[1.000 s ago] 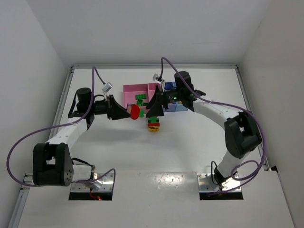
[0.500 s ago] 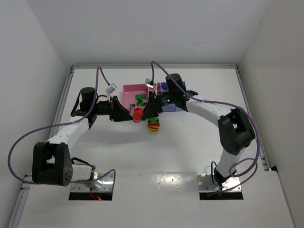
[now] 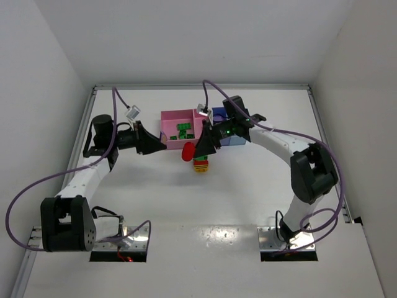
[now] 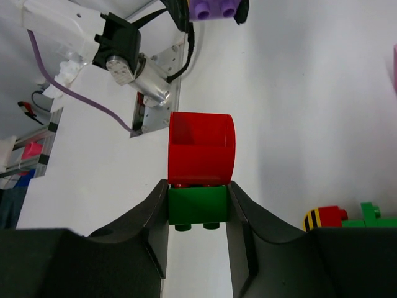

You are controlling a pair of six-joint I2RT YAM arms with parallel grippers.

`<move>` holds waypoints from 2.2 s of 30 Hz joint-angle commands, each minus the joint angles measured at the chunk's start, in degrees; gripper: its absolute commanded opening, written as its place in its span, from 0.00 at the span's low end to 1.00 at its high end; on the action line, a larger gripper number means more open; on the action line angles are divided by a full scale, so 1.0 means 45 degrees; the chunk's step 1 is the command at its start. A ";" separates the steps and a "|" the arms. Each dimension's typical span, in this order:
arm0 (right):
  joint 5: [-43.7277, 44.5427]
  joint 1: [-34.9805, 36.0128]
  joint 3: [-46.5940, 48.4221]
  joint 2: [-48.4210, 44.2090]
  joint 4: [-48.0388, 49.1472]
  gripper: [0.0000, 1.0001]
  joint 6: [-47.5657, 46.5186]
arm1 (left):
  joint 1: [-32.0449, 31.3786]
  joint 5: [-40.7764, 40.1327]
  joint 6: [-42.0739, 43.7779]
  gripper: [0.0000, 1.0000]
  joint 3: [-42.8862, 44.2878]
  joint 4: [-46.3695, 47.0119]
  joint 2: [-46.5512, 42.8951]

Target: Sort the legos into containers by color

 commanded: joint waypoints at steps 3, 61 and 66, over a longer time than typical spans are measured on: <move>-0.0589 -0.0349 0.0170 -0.1025 -0.1004 0.00 -0.1494 | 0.0151 -0.0221 -0.0326 0.00 -0.0237 0.0998 -0.0403; -0.1281 -0.6249 -0.3818 -0.6577 0.0481 0.00 -0.0284 | -0.4440 -0.0722 -0.1009 0.82 0.9483 0.0100 0.7278; -0.3439 -0.5409 -0.2683 -0.4156 -0.1487 0.00 -0.1864 | -0.4555 -0.0218 0.1272 0.82 0.6232 -0.1847 0.3918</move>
